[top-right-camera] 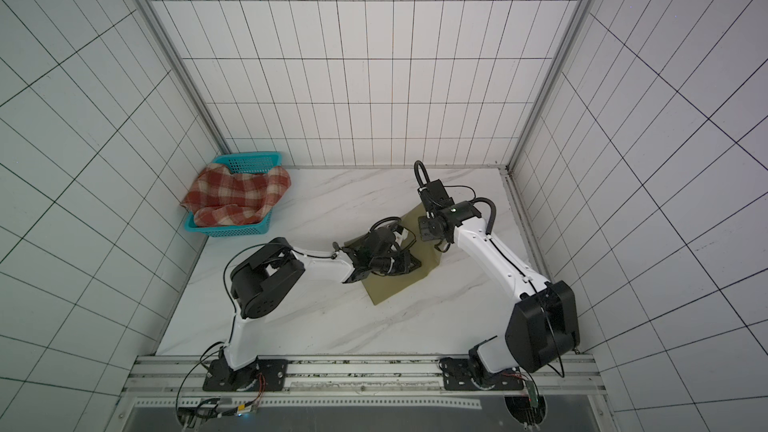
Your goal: Fold and stack the skirts
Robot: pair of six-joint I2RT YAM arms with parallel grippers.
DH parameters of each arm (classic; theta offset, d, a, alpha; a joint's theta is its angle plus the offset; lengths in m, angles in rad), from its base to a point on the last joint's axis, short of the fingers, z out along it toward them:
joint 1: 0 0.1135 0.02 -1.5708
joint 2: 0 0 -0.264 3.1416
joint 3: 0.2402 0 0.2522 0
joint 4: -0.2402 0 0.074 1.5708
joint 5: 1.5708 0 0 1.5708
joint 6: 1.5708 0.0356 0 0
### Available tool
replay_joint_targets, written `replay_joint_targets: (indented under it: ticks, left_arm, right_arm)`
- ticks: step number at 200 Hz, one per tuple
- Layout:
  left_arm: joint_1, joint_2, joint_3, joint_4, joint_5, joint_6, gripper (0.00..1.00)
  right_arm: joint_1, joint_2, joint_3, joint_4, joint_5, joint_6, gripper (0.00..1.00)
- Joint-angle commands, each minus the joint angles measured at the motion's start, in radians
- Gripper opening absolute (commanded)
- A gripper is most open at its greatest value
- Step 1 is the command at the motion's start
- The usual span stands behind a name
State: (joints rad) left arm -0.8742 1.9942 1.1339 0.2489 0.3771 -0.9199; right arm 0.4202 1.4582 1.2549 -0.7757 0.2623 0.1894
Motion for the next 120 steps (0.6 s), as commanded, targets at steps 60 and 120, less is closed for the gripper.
replay_joint_targets:
  ticks: [60, 120]
  left_arm:
    - [0.165, -0.232, -0.322, -0.031, 0.026, 0.088, 0.15]
    - [0.137, -0.171, -0.387, 0.027, 0.017, 0.079, 0.15]
  right_arm:
    - [-0.006, 0.028, 0.158, -0.046, 0.032, -0.002, 0.00]
    - [0.059, 0.087, 0.180, -0.042, 0.029, 0.030, 0.00]
